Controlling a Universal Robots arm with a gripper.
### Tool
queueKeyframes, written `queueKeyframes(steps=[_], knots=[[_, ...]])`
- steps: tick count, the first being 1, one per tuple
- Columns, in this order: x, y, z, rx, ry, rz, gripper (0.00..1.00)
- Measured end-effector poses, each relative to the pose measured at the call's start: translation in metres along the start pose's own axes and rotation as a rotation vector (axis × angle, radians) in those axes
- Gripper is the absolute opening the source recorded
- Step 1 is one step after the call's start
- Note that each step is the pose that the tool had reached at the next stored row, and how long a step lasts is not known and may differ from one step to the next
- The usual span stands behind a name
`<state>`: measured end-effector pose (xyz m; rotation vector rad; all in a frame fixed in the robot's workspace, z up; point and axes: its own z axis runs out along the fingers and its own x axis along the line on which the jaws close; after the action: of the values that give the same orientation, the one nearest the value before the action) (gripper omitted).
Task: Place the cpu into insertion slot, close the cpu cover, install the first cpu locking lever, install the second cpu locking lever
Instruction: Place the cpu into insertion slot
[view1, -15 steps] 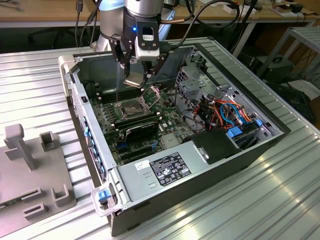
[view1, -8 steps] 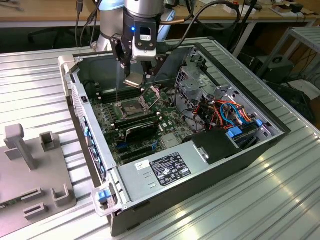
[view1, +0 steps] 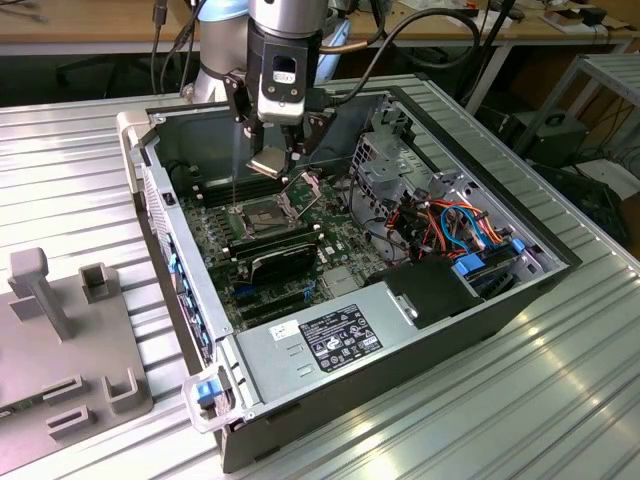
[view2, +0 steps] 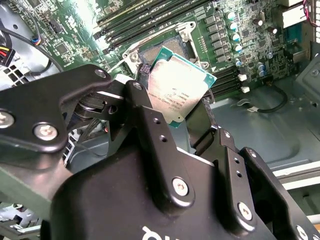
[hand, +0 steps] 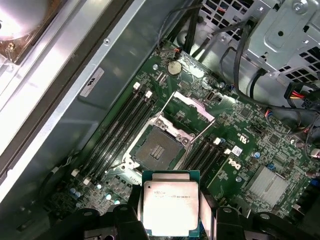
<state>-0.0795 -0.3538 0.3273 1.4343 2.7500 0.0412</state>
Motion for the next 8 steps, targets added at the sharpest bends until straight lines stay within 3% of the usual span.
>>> queueKeyframes(steps=[3,5,8], knots=[[0.0,0.0,0.0001,0.0001,-0.0001,0.006,0.55],[0.0,0.0,0.0018,0.0016,-0.003,0.075,0.55],[0.0001,-0.0001,0.0042,0.0031,-0.0059,0.144,0.55]])
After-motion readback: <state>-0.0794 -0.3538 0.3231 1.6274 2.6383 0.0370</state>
